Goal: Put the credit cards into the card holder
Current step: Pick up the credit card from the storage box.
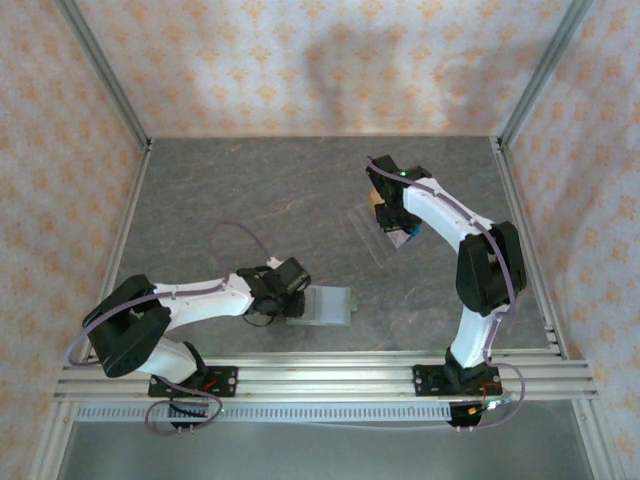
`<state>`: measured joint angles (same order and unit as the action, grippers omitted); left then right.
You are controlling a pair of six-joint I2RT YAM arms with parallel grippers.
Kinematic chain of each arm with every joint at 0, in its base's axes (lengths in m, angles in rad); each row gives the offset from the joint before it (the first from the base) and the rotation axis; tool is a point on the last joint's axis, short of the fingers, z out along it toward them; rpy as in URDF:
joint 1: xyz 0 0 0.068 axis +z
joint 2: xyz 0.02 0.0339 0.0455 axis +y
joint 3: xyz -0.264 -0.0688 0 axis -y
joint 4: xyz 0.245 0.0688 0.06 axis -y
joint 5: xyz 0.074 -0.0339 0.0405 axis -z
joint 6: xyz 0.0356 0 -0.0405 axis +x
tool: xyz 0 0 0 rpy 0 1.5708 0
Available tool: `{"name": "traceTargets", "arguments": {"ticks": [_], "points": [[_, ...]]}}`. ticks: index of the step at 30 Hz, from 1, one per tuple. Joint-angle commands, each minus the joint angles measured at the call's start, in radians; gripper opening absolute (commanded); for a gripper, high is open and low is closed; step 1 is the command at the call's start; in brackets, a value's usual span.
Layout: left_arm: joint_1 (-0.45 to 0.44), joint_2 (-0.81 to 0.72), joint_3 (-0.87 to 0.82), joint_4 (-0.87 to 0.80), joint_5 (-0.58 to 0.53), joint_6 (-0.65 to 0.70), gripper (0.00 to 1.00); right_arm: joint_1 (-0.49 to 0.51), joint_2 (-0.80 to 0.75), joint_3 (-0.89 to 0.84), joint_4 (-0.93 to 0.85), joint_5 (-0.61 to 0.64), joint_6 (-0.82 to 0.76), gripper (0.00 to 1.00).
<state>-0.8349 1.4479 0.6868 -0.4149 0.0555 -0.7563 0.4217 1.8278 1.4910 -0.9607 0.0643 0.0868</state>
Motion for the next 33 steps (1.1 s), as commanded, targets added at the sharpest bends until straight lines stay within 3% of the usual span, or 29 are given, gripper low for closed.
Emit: {"name": "traceTargets", "arguments": {"ticks": [1, 15, 25, 33], "points": [[0.008, 0.017, -0.042, -0.025, -0.006, -0.012, 0.55, -0.003, 0.003, 0.032, 0.0, 0.032, -0.017, 0.28], [0.008, 0.02, -0.05, -0.022, -0.002, -0.012, 0.55, -0.004, -0.03, 0.038, 0.017, 0.003, -0.021, 0.28], [0.008, 0.027, -0.051, -0.019, 0.001, -0.015, 0.55, -0.011, 0.007, 0.076, 0.009, 0.076, -0.033, 0.28], [0.008, 0.037, -0.046, -0.018, 0.0, -0.012, 0.55, -0.017, 0.034, 0.069, 0.002, 0.032, -0.043, 0.28]]}}
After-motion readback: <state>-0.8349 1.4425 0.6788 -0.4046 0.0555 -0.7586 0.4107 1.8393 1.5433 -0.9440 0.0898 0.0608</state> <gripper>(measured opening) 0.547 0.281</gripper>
